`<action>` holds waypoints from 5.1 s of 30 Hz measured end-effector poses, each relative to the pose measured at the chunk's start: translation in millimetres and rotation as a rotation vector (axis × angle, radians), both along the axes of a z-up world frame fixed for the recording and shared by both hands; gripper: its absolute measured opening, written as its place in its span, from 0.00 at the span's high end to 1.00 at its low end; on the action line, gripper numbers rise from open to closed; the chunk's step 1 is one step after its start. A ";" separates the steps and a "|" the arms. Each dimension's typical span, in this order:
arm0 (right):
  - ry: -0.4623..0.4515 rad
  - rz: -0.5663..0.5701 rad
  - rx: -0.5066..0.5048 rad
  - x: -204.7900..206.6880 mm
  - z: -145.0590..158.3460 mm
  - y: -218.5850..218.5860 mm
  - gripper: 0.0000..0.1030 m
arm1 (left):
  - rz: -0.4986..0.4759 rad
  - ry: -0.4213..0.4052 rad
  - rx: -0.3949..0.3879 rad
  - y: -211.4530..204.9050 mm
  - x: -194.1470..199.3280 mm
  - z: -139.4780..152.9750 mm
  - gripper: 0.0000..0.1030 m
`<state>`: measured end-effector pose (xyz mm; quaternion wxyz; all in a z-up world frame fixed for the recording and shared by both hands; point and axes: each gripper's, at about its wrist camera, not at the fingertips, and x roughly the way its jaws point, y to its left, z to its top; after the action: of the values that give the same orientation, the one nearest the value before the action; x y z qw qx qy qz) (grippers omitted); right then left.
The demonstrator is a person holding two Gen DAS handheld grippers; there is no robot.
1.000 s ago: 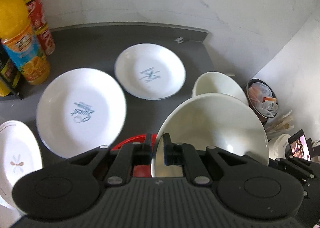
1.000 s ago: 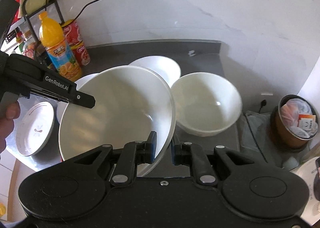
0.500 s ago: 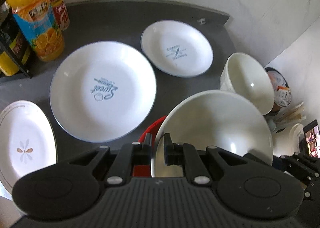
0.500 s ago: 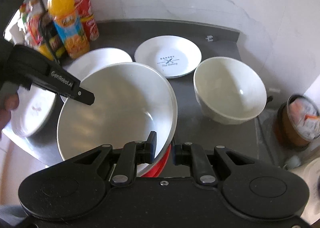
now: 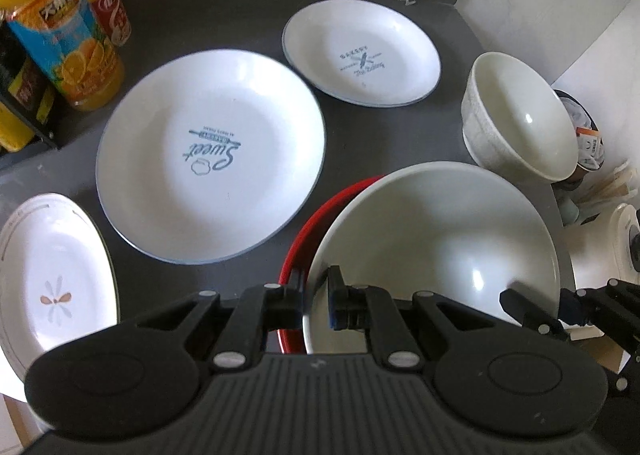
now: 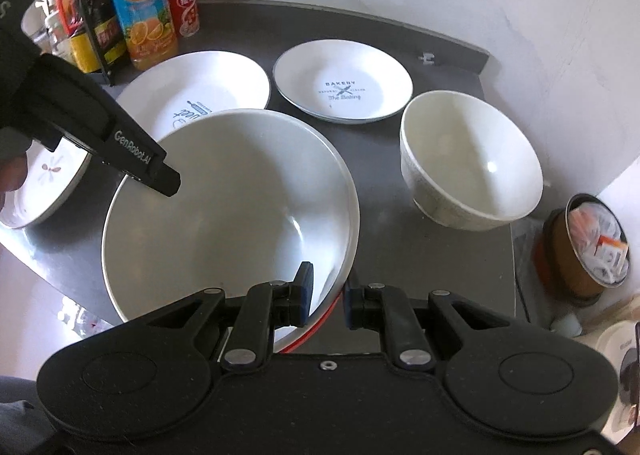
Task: Organize plates and bowls
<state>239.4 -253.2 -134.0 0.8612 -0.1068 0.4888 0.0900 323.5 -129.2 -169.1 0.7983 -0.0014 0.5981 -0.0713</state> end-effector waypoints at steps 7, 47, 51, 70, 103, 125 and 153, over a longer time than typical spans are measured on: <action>-0.002 -0.010 0.002 1.2 -3.7 -2.6 0.82 | -0.003 0.025 0.005 -0.5 1.0 -5.3 0.91; -0.180 -0.155 0.227 17.0 28.4 -118.0 0.41 | 0.008 -0.194 -0.006 -74.1 43.1 48.7 0.36; -0.196 -0.192 0.233 22.7 28.4 -131.6 0.41 | 0.035 -0.211 -0.036 -84.7 50.6 45.6 0.36; -0.157 -0.275 0.206 71.9 -21.9 -167.2 0.49 | -0.001 -0.196 -0.068 -126.2 68.4 -1.8 0.39; -0.193 -0.295 0.236 59.1 1.3 -137.5 0.80 | 0.011 -0.248 -0.086 -116.4 59.3 12.2 0.92; -0.251 -0.140 0.280 18.7 64.2 -78.8 0.80 | 0.074 -0.335 -0.135 -37.6 -5.7 90.6 0.92; -0.113 0.037 0.203 -28.2 47.0 -32.4 0.79 | 0.129 -0.115 -0.130 13.5 -68.2 64.2 0.91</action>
<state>211.2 -285.6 -87.0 0.8920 -0.0328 0.4256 0.1490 255.3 -115.7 -104.9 0.8325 -0.0877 0.5440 -0.0583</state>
